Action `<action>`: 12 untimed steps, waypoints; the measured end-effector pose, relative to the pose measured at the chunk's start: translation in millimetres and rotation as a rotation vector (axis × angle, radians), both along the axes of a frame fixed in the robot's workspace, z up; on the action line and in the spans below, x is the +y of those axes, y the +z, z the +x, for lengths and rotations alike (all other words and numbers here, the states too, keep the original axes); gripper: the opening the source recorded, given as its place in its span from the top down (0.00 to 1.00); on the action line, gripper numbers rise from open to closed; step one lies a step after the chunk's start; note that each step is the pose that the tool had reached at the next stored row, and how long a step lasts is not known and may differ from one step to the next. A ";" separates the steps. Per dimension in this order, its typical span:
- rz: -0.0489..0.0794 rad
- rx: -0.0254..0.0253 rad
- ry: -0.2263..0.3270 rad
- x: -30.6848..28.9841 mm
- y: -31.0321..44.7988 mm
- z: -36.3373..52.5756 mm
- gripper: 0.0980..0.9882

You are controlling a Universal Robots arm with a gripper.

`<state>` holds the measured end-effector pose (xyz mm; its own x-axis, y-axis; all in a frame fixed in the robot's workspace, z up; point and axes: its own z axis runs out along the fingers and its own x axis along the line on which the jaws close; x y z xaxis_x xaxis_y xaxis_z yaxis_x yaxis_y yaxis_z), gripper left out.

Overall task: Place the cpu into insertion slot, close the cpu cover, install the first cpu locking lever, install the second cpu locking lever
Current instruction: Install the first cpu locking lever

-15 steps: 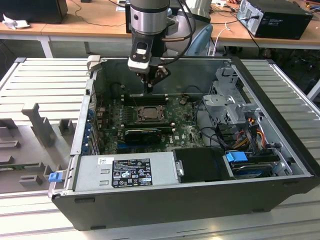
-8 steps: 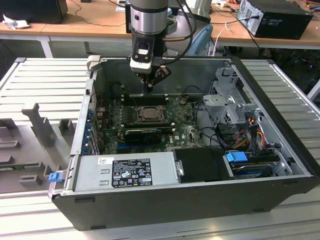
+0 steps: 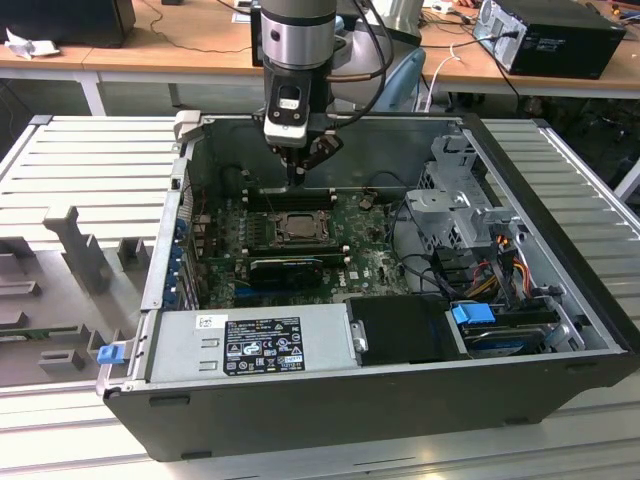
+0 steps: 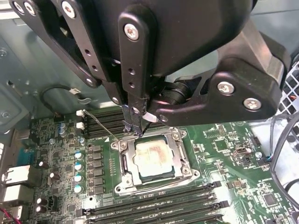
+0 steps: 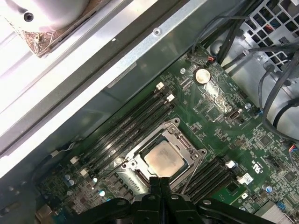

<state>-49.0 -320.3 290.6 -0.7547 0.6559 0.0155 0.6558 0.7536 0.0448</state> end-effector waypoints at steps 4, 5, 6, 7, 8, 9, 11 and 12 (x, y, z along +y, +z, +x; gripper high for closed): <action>0.000 0.0000 0.022 0.0 0.0 0.0 0.99; 0.000 0.0000 0.028 0.0 0.0 0.0 0.99; 0.000 0.0000 0.036 0.0 0.0 0.0 0.99; 0.000 0.0000 0.058 0.0 0.0 0.0 0.99; 0.000 0.0000 0.075 0.0 0.0 0.0 0.99; 0.000 -0.0001 0.089 0.0 -0.1 0.0 0.99; 0.000 0.0000 0.140 0.0 -0.2 0.0 0.99; 0.000 0.0000 0.161 0.0 -0.2 0.0 0.99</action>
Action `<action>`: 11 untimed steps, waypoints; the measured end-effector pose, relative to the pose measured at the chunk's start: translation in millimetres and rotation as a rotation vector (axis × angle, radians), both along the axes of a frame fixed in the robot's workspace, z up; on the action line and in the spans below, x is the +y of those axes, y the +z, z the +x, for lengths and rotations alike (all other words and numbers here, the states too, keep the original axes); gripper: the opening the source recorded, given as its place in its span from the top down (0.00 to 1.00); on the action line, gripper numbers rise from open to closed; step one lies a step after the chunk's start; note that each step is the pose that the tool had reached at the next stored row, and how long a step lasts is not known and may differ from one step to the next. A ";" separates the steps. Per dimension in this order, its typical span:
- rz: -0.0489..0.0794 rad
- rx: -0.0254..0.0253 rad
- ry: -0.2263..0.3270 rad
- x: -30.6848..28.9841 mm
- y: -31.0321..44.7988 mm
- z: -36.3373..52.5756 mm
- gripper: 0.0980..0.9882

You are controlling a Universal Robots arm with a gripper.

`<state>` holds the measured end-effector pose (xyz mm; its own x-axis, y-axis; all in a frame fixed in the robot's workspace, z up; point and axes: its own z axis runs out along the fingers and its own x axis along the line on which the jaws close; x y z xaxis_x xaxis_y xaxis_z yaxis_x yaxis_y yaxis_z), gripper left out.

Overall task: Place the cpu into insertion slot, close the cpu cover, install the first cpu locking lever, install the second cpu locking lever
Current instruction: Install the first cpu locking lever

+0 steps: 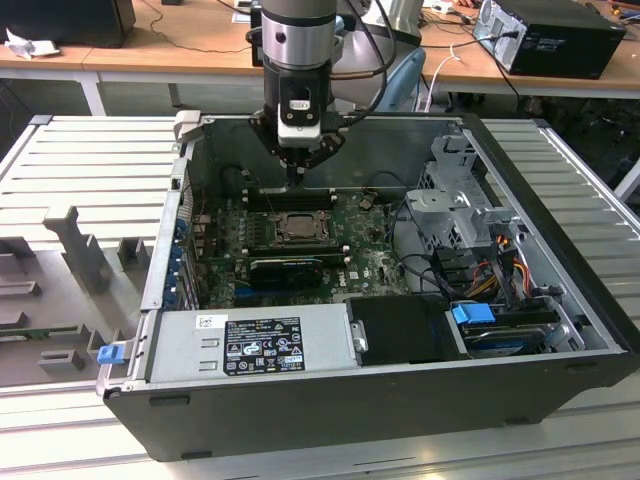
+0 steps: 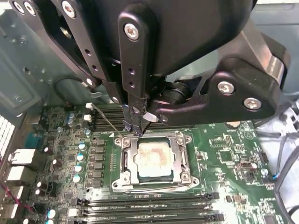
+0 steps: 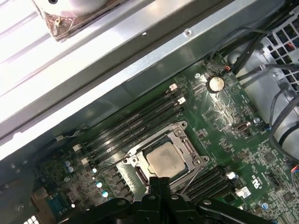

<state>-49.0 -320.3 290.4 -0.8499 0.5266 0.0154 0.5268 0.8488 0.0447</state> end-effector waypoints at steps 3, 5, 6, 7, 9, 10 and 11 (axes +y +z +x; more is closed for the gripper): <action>0.000 0.0000 0.035 0.0 0.0 0.0 0.99; 0.000 0.0000 0.053 0.0 0.0 0.0 0.99; 0.000 -0.0001 0.063 0.0 0.0 0.0 0.99; 0.000 0.0000 0.071 0.0 -0.1 0.0 0.99; 0.000 0.0000 0.098 0.0 -0.1 0.0 0.99; 0.000 0.0000 0.107 0.0 -0.1 0.0 0.99; 0.000 0.0000 0.115 0.0 -0.1 0.0 0.99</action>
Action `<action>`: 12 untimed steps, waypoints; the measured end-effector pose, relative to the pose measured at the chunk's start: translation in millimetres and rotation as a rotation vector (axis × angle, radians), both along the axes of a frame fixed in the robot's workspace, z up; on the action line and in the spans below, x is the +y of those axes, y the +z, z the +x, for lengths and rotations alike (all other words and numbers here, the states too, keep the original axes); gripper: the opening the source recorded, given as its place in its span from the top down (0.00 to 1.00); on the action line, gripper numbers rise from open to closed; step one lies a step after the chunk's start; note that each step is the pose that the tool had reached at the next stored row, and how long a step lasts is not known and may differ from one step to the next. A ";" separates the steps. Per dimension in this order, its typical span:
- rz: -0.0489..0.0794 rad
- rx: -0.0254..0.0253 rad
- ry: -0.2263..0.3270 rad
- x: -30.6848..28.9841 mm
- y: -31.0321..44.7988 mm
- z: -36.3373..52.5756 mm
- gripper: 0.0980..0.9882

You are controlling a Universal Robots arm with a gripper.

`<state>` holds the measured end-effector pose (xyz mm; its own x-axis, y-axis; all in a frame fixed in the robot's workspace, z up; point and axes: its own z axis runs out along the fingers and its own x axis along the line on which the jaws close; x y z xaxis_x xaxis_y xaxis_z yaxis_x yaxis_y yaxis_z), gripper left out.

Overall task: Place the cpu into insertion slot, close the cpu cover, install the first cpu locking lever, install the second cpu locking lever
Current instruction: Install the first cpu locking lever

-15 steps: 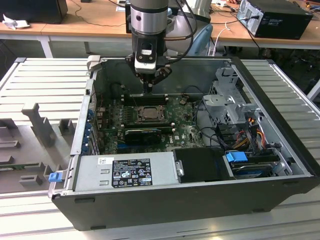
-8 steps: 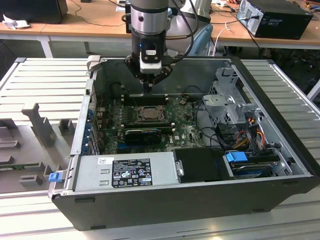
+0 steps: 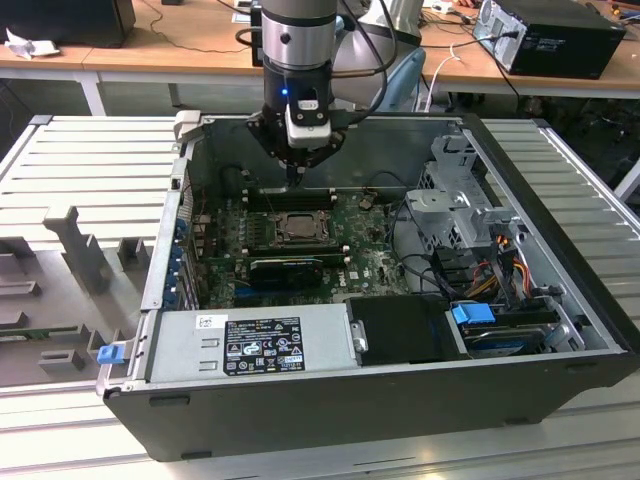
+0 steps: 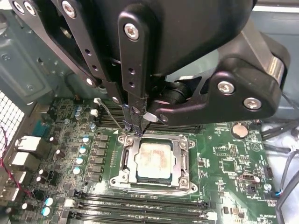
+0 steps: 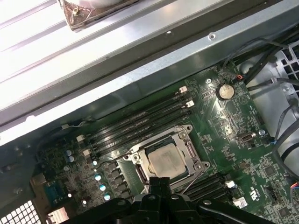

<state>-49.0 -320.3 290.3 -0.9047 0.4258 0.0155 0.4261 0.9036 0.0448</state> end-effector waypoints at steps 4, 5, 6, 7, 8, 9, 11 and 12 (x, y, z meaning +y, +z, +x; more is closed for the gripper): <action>0.000 0.0000 0.057 0.0 0.0 0.0 0.99; 0.000 0.0000 0.066 0.0 0.0 0.0 0.99; 0.000 0.0000 0.087 0.0 0.0 0.0 0.99; 0.000 0.0000 0.126 0.0 0.0 0.0 0.99; 0.000 0.0001 0.163 0.0 0.0 0.0 0.99; 0.000 0.0000 0.199 0.0 0.0 0.0 0.99; 0.000 0.0000 0.240 -0.1 -0.1 0.0 0.99; 0.000 -0.0001 0.252 -0.1 -0.1 0.0 0.99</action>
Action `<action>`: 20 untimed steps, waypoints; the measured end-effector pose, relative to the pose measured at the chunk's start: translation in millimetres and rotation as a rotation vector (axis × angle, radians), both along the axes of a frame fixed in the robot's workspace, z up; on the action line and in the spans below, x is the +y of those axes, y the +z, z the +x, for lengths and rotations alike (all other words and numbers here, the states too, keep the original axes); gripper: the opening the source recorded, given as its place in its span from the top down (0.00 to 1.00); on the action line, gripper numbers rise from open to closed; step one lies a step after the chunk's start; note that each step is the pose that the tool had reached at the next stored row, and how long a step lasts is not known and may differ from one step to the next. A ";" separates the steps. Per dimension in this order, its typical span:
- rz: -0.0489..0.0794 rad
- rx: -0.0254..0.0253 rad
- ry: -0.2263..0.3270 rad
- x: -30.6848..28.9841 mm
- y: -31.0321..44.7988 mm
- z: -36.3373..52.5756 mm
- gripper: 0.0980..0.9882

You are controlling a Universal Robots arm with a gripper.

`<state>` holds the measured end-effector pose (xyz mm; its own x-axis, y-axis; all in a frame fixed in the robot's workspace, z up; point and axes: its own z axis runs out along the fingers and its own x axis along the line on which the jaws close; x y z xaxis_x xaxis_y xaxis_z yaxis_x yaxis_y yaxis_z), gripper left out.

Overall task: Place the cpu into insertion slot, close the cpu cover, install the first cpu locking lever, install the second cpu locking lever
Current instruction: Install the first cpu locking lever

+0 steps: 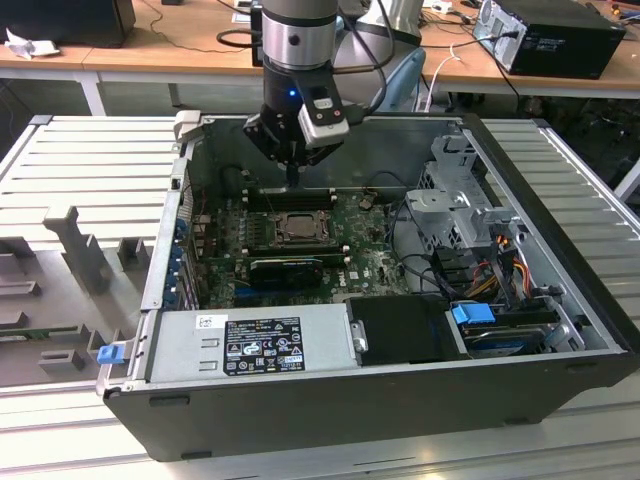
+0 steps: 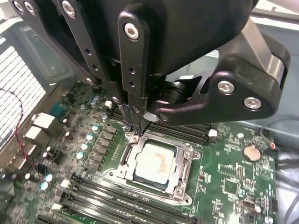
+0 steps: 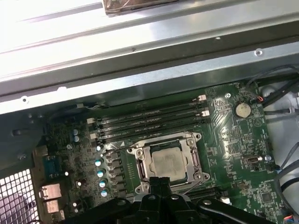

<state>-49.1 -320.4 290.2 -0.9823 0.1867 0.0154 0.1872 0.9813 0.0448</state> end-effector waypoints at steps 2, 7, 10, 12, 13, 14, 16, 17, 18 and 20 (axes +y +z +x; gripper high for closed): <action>0.000 0.0000 0.031 0.0 0.0 0.0 0.99; 0.000 -0.0001 0.089 0.0 0.0 0.0 0.99; 0.000 -0.0002 0.123 0.0 -0.1 0.0 0.99; 0.000 -0.0001 0.137 0.0 0.0 0.0 0.99; 0.000 -0.0001 0.150 0.0 0.0 0.0 0.99; 0.000 -0.0001 0.173 0.0 0.0 0.0 0.99; 0.000 -0.0001 0.196 -0.1 0.0 0.0 0.99; 0.000 0.0000 0.209 -0.1 0.0 0.0 0.99; 0.000 0.0000 0.215 -0.2 0.0 0.0 0.99; 0.000 -0.0001 0.229 -0.2 -0.1 -0.1 0.99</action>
